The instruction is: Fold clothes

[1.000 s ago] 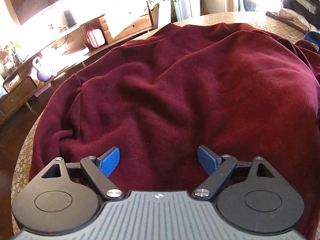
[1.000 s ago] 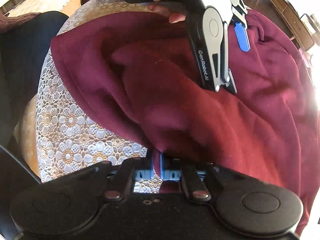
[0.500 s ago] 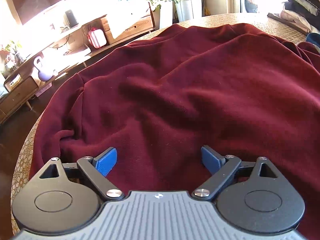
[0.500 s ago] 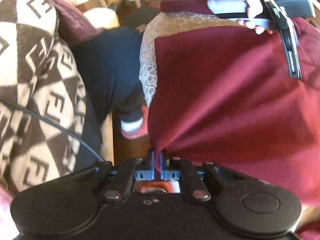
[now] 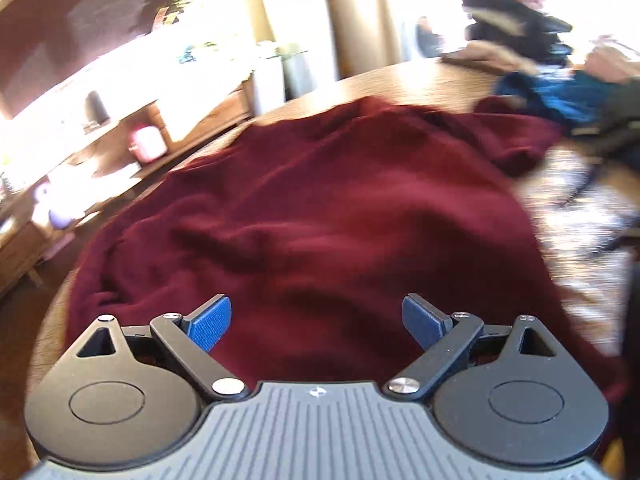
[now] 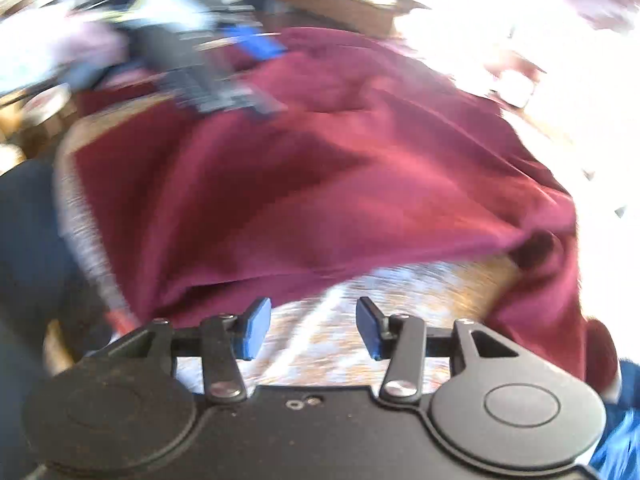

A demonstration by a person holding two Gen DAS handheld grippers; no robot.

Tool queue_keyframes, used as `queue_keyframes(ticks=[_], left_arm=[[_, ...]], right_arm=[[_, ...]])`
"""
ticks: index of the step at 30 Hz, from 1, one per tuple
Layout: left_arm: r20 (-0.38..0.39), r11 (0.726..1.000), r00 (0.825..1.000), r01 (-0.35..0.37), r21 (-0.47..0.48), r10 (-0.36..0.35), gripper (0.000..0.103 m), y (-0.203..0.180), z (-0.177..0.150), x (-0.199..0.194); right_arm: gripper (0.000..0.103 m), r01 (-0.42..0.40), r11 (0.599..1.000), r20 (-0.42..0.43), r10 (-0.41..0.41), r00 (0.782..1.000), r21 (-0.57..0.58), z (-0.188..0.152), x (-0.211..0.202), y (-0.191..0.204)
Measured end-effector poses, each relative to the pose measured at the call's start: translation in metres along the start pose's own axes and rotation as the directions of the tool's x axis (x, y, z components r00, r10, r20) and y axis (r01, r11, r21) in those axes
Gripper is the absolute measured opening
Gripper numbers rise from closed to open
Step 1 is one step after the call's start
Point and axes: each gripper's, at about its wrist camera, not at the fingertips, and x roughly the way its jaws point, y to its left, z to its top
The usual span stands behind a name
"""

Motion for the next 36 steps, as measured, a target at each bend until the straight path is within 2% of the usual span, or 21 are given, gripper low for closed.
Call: queue_keyframes(ticks=[2,6,9,12,16,17,19,21,23,26,29,31,36], left_arm=[[-0.005,0.999,0.999,0.040,0.024,-0.040,0.093,-0.026,0.007,-0.003],[-0.024,0.992,1.000,0.015,0.127,-0.012,0.093,-0.075,0.025,0.007],[-0.050,0.989,0.999,0.007,0.146,0.000,0.093,-0.097,0.041,0.021],[-0.083,0.982,0.995,-0.035,0.186,0.052,0.093,-0.111,0.054,0.041],[-0.143,0.977,0.982,-0.091,0.192,0.119,0.093,-0.107,0.057,0.073],[-0.154,0.980,0.979,-0.107,0.166,0.133,0.093,-0.100,0.056,0.077],[-0.161,0.994,0.981,-0.096,0.059,0.104,0.082,-0.081,0.053,0.077],[-0.154,0.995,0.985,-0.091,-0.052,0.082,0.053,-0.062,0.051,0.076],[-0.133,0.983,0.988,-0.098,-0.153,0.078,0.039,-0.046,0.046,0.075],[-0.085,0.942,0.996,-0.049,-0.333,0.022,0.038,-0.023,0.033,0.074],[-0.030,0.900,0.999,0.002,-0.436,-0.016,0.039,-0.006,0.020,0.076],[0.008,0.878,1.000,0.030,-0.478,-0.030,0.040,-0.001,0.011,0.075],[0.090,0.863,0.995,0.091,-0.497,-0.053,0.041,0.003,-0.002,0.076]], right_arm=[[0.103,0.037,0.999,0.009,-0.037,0.999,0.026,0.001,0.014,-0.014],[0.103,0.079,0.993,0.050,-0.084,0.995,0.085,0.007,0.027,-0.050],[0.103,0.050,0.993,0.098,-0.060,0.993,0.104,0.018,0.033,-0.069],[0.103,-0.008,0.993,0.130,-0.007,0.991,0.114,0.032,0.043,-0.084],[0.103,-0.073,0.988,0.148,0.052,0.988,0.138,0.041,0.064,-0.103],[0.103,-0.088,0.986,0.157,0.065,0.985,0.144,0.039,0.066,-0.106],[0.103,-0.113,0.978,0.187,0.080,0.979,0.173,0.028,0.062,-0.115],[0.103,-0.137,0.970,0.213,0.094,0.973,0.201,0.011,0.052,-0.123],[0.103,-0.144,0.963,0.219,0.093,0.971,0.228,-0.006,0.047,-0.131],[0.103,-0.197,0.931,0.235,0.126,0.964,0.308,-0.026,0.048,-0.143],[0.103,-0.238,0.906,0.265,0.148,0.953,0.350,-0.032,0.051,-0.146],[0.103,-0.241,0.904,0.264,0.151,0.953,0.352,-0.028,0.056,-0.144],[0.103,-0.231,0.904,0.284,0.130,0.950,0.361,-0.017,0.065,-0.137]])
